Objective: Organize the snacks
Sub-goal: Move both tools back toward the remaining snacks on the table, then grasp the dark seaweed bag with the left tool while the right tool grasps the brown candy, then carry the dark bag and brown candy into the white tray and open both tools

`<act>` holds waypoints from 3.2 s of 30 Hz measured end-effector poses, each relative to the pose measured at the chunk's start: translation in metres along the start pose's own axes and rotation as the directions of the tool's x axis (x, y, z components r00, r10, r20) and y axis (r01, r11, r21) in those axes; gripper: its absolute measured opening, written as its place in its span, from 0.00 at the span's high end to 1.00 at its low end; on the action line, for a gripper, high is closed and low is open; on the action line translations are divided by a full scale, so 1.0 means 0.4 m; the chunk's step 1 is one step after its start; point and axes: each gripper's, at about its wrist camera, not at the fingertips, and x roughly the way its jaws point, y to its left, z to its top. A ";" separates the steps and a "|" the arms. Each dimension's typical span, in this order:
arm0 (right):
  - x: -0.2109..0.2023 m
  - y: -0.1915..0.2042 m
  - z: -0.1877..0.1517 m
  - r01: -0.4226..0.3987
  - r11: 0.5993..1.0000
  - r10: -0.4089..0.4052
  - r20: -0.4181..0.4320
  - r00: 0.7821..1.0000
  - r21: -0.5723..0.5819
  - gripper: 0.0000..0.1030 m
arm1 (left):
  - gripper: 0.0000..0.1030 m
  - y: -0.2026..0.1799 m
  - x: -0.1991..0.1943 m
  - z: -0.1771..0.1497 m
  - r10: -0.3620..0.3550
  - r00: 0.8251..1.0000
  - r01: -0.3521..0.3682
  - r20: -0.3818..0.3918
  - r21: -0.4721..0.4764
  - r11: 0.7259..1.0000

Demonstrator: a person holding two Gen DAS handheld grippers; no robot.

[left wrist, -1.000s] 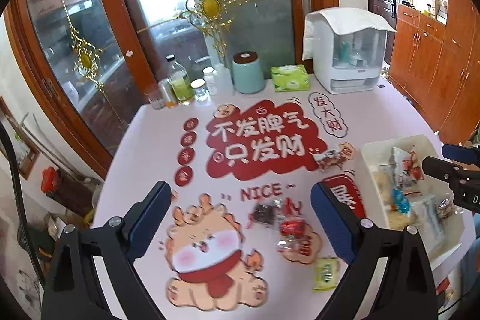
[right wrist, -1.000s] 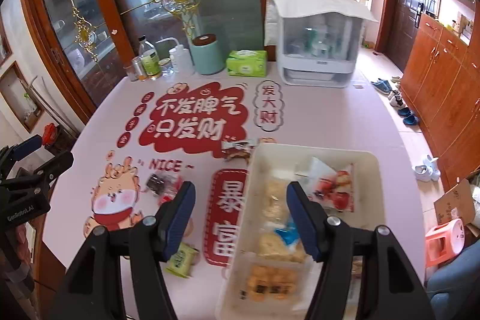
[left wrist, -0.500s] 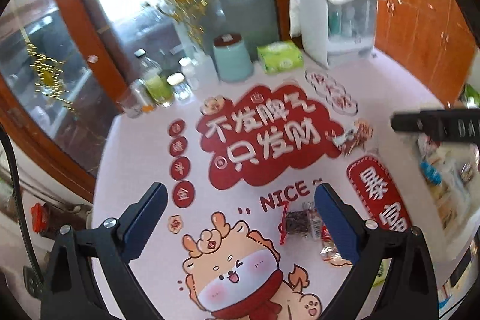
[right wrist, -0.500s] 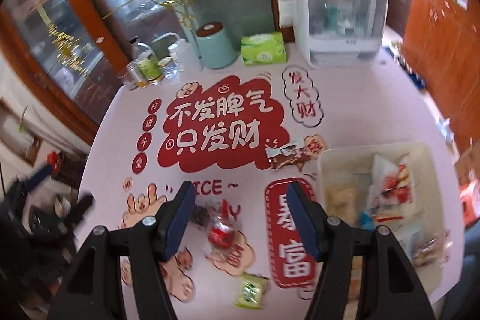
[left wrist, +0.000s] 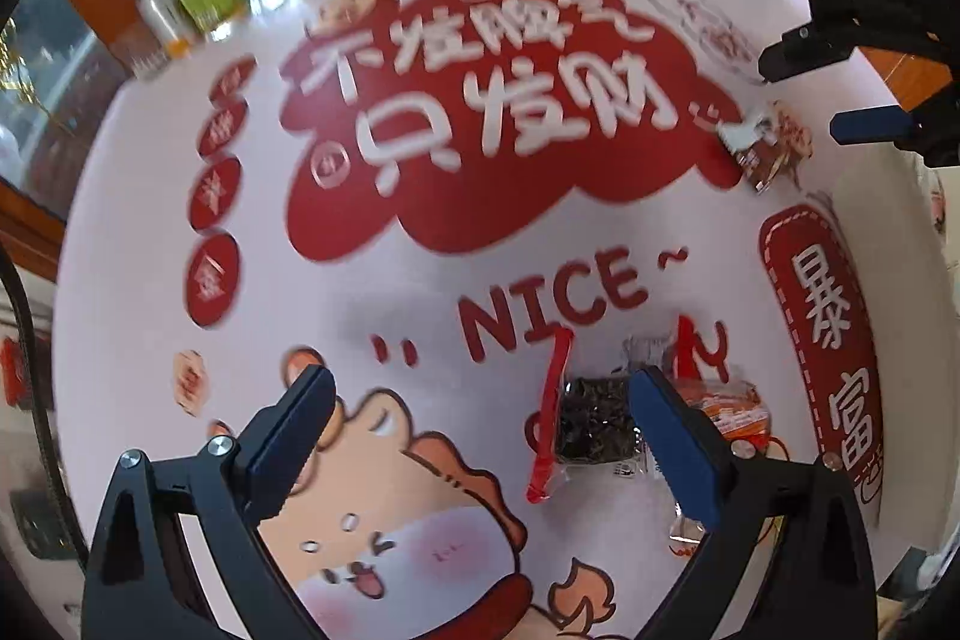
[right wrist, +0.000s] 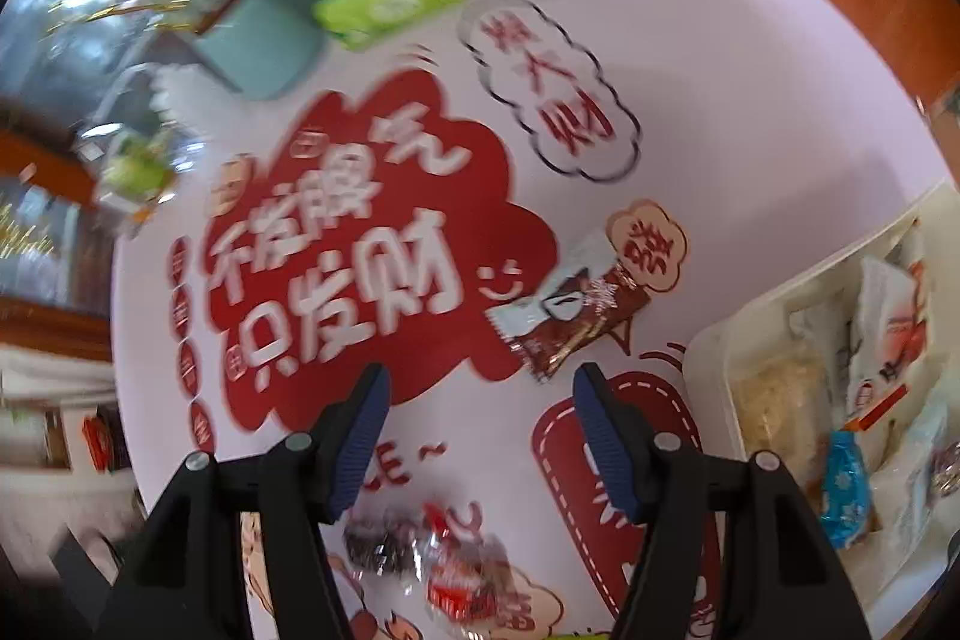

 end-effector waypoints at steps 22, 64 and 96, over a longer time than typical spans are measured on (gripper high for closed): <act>0.225 0.006 0.051 0.250 0.968 -0.247 -0.092 0.965 0.013 0.47 | 0.06 -0.028 0.080 -0.003 -0.077 0.995 0.074 -0.070 -0.043 0.996; -0.230 -0.028 -0.330 -0.213 0.907 0.264 0.097 0.960 -0.364 0.69 | 0.62 -0.032 -0.379 -0.167 -0.169 0.953 0.173 0.253 0.006 0.985; -0.555 -0.594 -0.465 0.012 0.930 0.138 0.380 0.914 -0.368 0.68 | 0.61 -0.701 -0.542 -0.136 -0.253 0.907 0.213 0.338 0.150 0.965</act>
